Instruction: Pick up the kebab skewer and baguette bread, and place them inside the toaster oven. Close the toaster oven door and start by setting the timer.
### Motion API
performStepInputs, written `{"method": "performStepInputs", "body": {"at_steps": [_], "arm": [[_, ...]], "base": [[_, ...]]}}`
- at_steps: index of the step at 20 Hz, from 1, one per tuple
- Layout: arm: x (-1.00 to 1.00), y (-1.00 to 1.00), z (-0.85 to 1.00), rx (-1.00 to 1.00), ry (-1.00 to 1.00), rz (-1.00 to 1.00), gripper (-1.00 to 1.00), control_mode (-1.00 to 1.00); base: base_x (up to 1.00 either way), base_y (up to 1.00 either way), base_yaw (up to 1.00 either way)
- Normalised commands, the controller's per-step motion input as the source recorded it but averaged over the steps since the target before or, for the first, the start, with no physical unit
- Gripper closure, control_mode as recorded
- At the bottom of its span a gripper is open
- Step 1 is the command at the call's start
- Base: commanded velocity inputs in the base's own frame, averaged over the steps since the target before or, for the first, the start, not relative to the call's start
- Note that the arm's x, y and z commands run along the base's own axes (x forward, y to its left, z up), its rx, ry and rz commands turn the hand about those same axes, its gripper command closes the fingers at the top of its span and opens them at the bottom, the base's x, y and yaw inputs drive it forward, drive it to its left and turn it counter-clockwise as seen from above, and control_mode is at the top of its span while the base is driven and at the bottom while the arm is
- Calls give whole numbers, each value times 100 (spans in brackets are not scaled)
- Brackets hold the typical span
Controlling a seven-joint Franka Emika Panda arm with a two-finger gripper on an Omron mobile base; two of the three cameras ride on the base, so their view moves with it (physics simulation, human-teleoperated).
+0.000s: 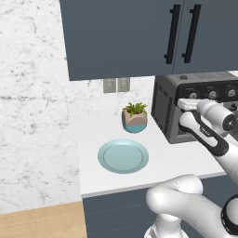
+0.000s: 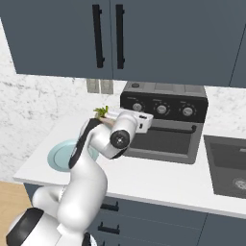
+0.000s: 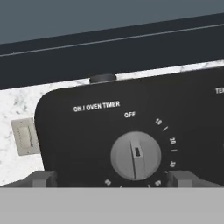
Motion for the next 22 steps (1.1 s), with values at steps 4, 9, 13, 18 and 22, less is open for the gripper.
{"method": "performStepInputs", "body": {"at_steps": [4, 9, 13, 18, 22], "arm": [[2, 0, 0, 0, 6, 1, -100, -100], [6, 0, 0, 0, 7, 1, -100, -100], [8, -1, 6, 0, 0, 0, -100, -100], [0, 0, 1, 0, 0, 0, -100, -100], [0, -7, 0, 0, 0, 0, -100, -100]], "base": [[0, 0, 0], [0, 0, 0], [0, 0, 0], [0, 0, 0], [0, 0, 0]]}}
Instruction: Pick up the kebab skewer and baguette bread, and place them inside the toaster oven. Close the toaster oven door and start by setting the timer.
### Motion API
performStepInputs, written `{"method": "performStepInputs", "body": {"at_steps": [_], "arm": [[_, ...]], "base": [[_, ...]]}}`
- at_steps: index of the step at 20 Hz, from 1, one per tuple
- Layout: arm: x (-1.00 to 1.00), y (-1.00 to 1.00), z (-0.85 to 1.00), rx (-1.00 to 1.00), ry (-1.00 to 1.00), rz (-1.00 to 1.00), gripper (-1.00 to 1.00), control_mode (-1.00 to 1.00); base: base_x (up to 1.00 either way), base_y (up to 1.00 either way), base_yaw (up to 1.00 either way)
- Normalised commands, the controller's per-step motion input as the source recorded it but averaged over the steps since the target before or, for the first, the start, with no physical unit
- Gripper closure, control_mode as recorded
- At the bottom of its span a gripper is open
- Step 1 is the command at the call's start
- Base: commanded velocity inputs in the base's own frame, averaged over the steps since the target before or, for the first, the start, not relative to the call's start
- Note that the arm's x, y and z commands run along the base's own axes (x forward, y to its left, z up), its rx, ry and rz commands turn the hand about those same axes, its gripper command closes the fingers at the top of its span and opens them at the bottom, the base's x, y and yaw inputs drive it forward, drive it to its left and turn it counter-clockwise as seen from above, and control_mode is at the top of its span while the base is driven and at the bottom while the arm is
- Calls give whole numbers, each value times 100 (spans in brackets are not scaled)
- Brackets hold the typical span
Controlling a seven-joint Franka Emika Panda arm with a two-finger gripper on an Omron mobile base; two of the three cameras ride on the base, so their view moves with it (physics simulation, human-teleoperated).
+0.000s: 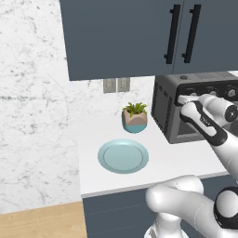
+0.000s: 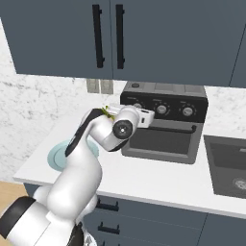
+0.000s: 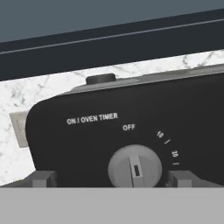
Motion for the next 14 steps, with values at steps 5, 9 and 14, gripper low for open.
{"method": "performStepInputs", "body": {"at_steps": [5, 9, 14], "arm": [[0, -13, 0, -1, -5, 0, -100, -100], [1, -2, 0, -3, -5, 0, -100, -100], [11, 0, 0, -4, -3, 0, -100, -100]], "base": [[0, 0, 0], [0, 0, 0], [0, 0, 0]]}}
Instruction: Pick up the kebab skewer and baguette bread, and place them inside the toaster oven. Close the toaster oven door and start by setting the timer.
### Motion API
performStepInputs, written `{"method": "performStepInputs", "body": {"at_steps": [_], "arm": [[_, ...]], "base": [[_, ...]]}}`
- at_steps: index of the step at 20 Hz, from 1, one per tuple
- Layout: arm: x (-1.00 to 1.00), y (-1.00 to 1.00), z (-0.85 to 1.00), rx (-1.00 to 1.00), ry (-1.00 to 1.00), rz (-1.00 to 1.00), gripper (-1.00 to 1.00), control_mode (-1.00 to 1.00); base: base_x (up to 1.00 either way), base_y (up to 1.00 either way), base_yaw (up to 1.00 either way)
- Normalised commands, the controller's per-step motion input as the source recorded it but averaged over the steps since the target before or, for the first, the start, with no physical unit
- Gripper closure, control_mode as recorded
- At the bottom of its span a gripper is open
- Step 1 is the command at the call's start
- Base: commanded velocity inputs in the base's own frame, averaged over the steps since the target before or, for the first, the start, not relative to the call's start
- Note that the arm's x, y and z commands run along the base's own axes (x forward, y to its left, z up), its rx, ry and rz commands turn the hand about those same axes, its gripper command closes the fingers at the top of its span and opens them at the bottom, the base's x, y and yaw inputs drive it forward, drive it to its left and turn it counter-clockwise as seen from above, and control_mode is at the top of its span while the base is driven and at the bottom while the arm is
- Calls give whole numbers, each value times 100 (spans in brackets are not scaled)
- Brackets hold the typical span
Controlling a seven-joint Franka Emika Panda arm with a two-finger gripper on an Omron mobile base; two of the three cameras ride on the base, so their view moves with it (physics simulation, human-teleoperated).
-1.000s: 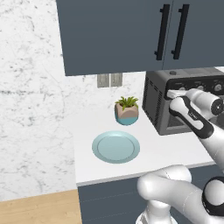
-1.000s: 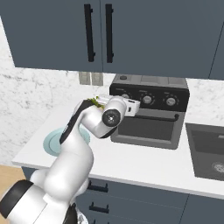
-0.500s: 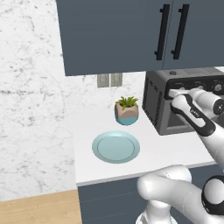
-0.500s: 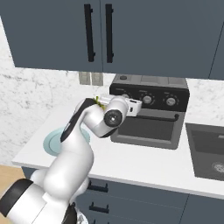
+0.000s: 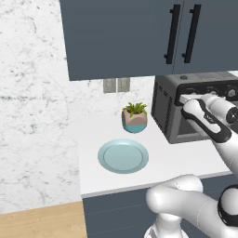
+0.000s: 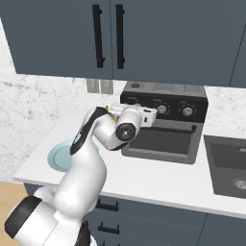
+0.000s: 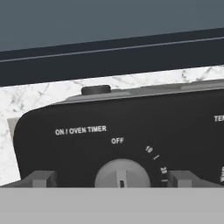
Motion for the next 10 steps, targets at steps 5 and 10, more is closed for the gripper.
{"method": "performStepInputs", "body": {"at_steps": [5, 10], "arm": [[10, 0, 0, 0, -2, 0, -100, -100], [0, 0, -1, 0, -5, 0, -100, -100]], "base": [[0, 0, 0], [0, 0, 0]]}}
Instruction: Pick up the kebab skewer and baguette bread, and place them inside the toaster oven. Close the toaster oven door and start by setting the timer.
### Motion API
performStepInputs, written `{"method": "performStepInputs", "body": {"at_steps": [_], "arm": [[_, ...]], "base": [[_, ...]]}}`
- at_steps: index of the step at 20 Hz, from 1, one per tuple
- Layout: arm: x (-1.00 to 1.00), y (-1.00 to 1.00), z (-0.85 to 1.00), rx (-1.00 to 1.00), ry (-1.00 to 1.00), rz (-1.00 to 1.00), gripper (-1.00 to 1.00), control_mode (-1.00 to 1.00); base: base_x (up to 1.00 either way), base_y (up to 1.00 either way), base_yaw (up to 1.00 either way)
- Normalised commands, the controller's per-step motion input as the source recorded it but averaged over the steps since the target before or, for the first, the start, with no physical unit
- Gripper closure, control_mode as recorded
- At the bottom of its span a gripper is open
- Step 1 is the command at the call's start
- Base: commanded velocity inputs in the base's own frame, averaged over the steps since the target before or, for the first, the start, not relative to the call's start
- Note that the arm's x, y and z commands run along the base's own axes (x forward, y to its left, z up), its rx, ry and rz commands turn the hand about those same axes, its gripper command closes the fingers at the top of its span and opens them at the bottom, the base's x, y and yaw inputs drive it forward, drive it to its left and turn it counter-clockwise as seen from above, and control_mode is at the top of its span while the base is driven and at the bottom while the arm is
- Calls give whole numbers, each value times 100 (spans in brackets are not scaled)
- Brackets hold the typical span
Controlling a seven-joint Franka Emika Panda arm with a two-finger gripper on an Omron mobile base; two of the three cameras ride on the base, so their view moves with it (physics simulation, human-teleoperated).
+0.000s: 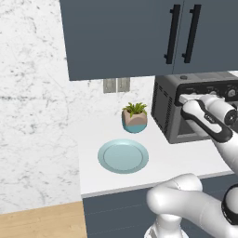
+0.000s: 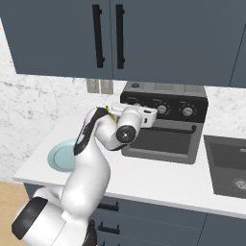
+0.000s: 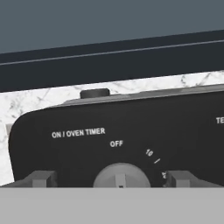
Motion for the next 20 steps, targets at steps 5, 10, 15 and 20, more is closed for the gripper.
{"method": "performStepInputs", "body": {"at_steps": [5, 10, 15, 20], "arm": [[0, 0, 0, 0, -5, 0, -100, -100], [-2, 0, 0, 0, -1, 0, -100, -100], [-6, 0, 0, 0, 4, 0, -100, -100], [0, 0, 0, 0, 1, 0, -100, -100]], "base": [[0, 0, 0], [0, 0, 0], [0, 0, 0], [0, 0, 0]]}}
